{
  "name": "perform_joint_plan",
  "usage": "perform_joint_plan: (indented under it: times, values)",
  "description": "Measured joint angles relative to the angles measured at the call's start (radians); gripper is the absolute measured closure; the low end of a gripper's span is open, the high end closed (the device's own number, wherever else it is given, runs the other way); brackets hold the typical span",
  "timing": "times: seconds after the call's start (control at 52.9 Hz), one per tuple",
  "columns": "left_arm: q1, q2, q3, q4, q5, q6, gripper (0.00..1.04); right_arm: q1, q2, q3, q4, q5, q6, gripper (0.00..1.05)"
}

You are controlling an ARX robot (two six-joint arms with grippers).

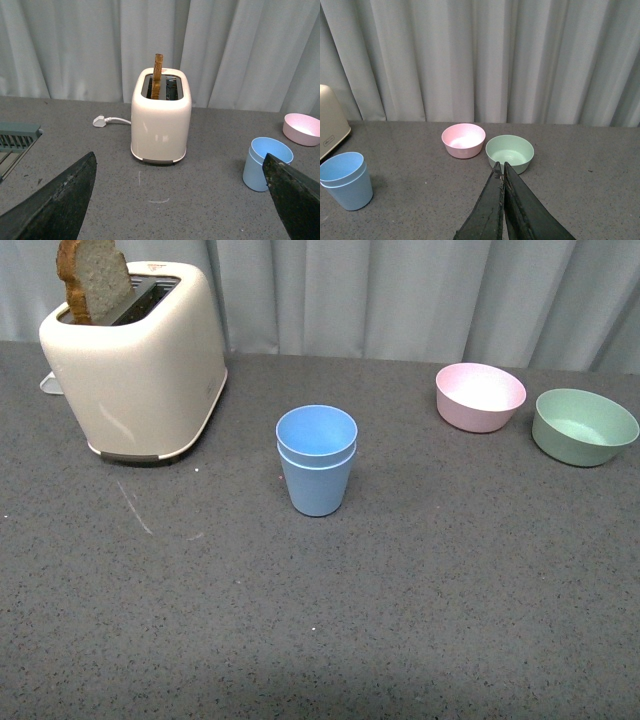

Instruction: Stack blue cups with both arms

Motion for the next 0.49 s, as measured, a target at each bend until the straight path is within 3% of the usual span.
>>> perform_joint_plan:
  times: [0.359,0.435,0.492]
  values:
    - [0.0,0.0,0.0,0.0,0.0,0.0,0.07,0.0,-0.1,0.0,-0.1,0.0,0.0,1.04]
    - [0.0,0.0,0.0,0.0,0.0,0.0,0.07,0.0,-0.225,0.001,-0.261,-0.003,0.0,1.04]
    - [0.0,0.0,0.0,0.0,-0.001,0.0,0.07,0.0,-0.263,0.001,-0.269,-0.003,0.0,1.04]
